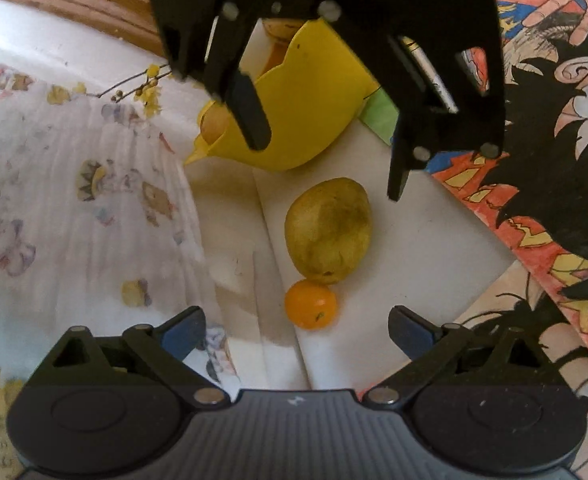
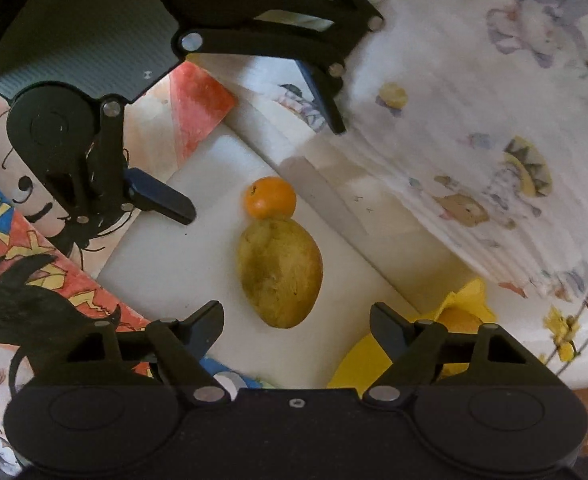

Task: Organize fruits
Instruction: 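Grasp the small orange with the left tool while the right tool grasps the green-yellow mango, then lift and carry the small orange and mango toward the metal tray, then lower both held fruits onto the tray and open both tools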

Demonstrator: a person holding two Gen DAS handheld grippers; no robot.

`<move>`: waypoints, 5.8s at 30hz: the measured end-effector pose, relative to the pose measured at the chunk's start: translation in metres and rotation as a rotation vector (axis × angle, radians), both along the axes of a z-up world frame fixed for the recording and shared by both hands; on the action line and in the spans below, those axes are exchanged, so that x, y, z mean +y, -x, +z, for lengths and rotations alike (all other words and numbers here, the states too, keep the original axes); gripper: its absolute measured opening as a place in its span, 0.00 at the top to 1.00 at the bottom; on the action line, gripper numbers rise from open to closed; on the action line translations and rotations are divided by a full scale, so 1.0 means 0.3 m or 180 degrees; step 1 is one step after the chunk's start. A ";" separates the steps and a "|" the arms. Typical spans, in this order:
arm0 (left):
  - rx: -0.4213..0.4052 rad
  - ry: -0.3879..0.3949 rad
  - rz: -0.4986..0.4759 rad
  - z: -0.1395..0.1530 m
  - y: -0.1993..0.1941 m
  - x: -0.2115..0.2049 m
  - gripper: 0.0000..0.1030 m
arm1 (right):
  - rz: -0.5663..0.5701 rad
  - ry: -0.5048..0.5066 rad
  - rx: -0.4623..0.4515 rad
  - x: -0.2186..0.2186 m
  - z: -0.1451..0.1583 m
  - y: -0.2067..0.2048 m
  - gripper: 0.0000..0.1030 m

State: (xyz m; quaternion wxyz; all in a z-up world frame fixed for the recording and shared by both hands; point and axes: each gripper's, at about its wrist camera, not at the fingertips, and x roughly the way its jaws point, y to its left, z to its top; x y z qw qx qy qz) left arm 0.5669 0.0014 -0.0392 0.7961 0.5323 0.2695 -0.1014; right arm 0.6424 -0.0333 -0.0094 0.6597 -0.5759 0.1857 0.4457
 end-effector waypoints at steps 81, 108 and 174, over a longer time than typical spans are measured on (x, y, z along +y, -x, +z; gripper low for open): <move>0.1067 0.1728 0.1135 0.118 -0.284 0.128 0.68 | -0.1880 -0.1209 0.1709 -0.308 0.056 -0.026 0.48; 0.1330 0.2361 0.1435 0.129 -0.206 0.166 0.67 | -0.2616 -0.1643 0.1911 -0.294 0.027 -0.018 0.46; 0.0906 0.2934 0.0886 0.244 0.860 -0.128 0.67 | -0.3082 -0.3022 0.1386 -0.779 0.153 1.215 0.46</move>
